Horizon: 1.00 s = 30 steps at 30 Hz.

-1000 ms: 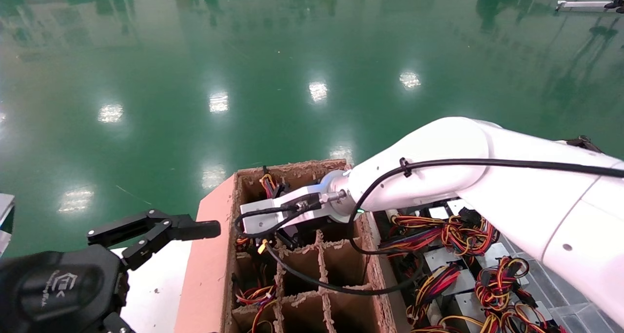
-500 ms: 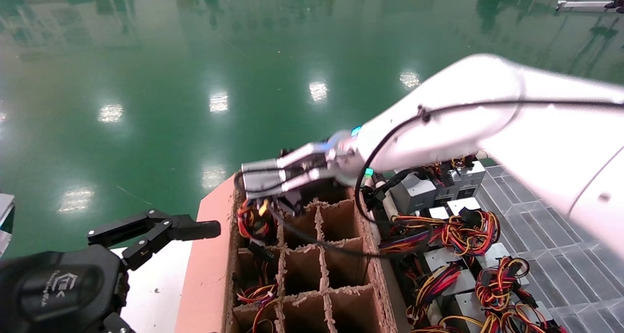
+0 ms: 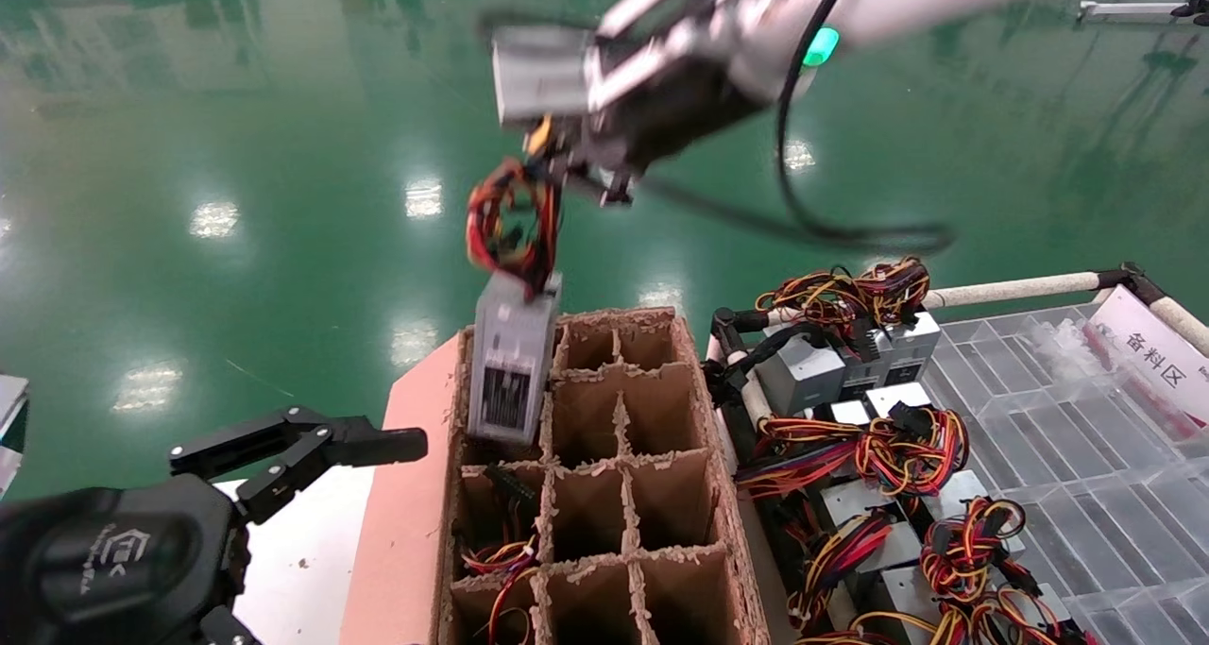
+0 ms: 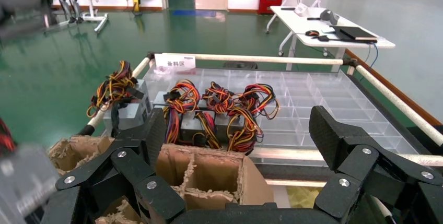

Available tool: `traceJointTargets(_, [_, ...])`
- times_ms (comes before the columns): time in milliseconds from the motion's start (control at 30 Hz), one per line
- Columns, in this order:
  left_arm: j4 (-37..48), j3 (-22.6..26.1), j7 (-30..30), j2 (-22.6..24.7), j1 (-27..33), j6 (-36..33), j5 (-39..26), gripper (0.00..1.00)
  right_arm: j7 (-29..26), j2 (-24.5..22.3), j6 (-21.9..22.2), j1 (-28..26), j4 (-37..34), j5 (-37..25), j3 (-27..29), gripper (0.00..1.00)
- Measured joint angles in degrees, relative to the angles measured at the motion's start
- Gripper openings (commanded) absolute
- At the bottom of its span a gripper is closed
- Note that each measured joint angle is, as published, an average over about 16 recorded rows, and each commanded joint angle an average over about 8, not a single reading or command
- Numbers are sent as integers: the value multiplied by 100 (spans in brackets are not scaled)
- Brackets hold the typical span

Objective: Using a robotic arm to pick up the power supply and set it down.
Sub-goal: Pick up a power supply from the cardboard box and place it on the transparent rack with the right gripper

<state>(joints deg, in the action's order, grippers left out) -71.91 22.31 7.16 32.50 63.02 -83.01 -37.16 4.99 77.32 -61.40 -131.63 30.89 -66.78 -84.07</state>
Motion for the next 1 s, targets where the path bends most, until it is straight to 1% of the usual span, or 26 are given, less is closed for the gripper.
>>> traceJointTargets(267, [0, 0, 0, 0, 0, 0, 0, 100, 296, -47, -512, -724, -563, 98, 103, 0])
traceJointTargets(533, [0, 0, 0, 0, 0, 0, 0, 100, 803, -143, -808, -1234, -1194, -20, 76, 0])
traceJointTargets(733, [0, 0, 0, 0, 0, 0, 0, 100, 1279, -274, -970, -1487, -1654, -190, -8, 0])
traceJointTargets(1000, [0, 1, 0, 0, 0, 0, 0, 100, 1941, -518, -1132, -1627, -2143, -357, -99, 0])
